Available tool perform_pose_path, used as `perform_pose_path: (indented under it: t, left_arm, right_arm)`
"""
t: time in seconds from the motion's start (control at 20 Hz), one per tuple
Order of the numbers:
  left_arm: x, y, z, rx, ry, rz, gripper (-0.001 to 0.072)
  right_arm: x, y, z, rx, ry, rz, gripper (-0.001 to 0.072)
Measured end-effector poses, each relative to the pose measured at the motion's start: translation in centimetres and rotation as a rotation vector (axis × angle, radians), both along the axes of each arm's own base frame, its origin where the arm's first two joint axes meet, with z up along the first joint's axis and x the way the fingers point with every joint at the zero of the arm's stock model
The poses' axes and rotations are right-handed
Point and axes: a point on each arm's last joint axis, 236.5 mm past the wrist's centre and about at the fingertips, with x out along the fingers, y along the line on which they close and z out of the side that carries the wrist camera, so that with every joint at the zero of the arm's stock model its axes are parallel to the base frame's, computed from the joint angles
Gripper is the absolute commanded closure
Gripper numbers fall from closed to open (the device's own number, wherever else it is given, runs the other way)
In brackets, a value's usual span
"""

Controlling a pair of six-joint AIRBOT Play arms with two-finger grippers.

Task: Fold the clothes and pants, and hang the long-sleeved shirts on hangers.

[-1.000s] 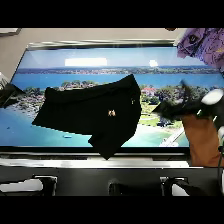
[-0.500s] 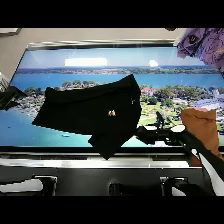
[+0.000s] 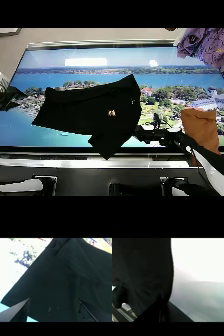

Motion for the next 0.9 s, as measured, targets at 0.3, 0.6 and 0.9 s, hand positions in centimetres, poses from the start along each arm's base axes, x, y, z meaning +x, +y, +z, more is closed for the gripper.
perform_pose_path:
  t: [0.3, 0.6, 0.9]
  left_arm:
    - [-3.4, 2.1, -5.5, -0.11, 0.047, 0.108, 0.0028]
    - [-7.3, 1.2, -11.4, -0.253, 0.085, 0.156, 0.0028]
    - [-7.8, 0.0, -13.3, -0.325, 0.093, 0.155, 0.0031]
  right_arm:
    - [2.5, -0.6, 2.2, -0.022, -0.097, -0.04, 0.0684]
    - [4.5, -0.5, 4.5, -0.004, -0.143, -0.074, 0.0684]
    - [4.7, -0.4, 4.9, 0.004, -0.141, -0.082, 0.0684]
